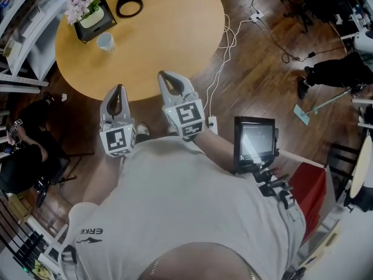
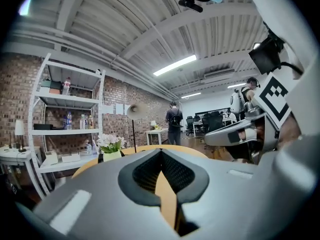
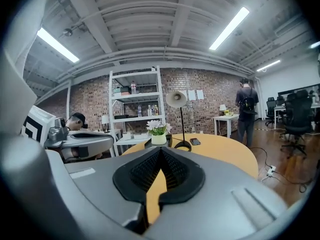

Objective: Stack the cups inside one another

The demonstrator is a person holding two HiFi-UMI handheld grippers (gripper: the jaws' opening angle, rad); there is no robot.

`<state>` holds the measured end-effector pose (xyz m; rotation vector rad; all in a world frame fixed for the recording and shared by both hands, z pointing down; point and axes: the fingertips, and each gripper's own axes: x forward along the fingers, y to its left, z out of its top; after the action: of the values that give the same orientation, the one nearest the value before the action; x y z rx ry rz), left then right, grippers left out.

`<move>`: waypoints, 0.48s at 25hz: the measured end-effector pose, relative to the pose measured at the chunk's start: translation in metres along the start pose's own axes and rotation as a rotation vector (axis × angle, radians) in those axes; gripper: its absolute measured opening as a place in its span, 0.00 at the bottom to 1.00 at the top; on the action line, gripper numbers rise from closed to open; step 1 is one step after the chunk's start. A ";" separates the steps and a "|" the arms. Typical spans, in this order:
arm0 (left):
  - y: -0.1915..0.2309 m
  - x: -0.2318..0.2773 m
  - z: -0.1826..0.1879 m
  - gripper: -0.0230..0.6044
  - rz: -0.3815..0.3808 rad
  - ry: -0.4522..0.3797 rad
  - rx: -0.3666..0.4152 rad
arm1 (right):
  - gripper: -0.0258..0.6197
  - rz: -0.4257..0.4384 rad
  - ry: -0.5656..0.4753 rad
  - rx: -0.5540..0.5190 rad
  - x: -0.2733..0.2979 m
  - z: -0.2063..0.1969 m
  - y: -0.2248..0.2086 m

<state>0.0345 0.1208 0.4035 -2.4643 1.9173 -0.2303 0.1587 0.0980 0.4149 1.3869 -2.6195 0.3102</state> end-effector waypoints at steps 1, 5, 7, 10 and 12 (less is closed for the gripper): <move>-0.005 -0.003 -0.001 0.04 -0.013 0.003 0.000 | 0.06 0.000 -0.006 0.003 -0.007 0.001 0.001; -0.018 -0.010 0.000 0.04 -0.051 -0.004 -0.015 | 0.06 -0.008 -0.023 0.003 -0.029 0.005 0.007; -0.020 -0.012 0.004 0.04 -0.068 -0.013 -0.021 | 0.06 -0.017 -0.026 0.005 -0.035 0.008 0.011; -0.019 -0.019 0.011 0.04 -0.091 -0.032 -0.029 | 0.06 -0.031 -0.019 0.011 -0.043 0.008 0.021; -0.014 -0.024 0.010 0.04 -0.098 -0.037 -0.044 | 0.06 -0.038 -0.018 0.004 -0.044 0.009 0.030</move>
<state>0.0434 0.1465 0.3926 -2.5752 1.8089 -0.1440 0.1582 0.1472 0.3929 1.4457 -2.6046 0.2999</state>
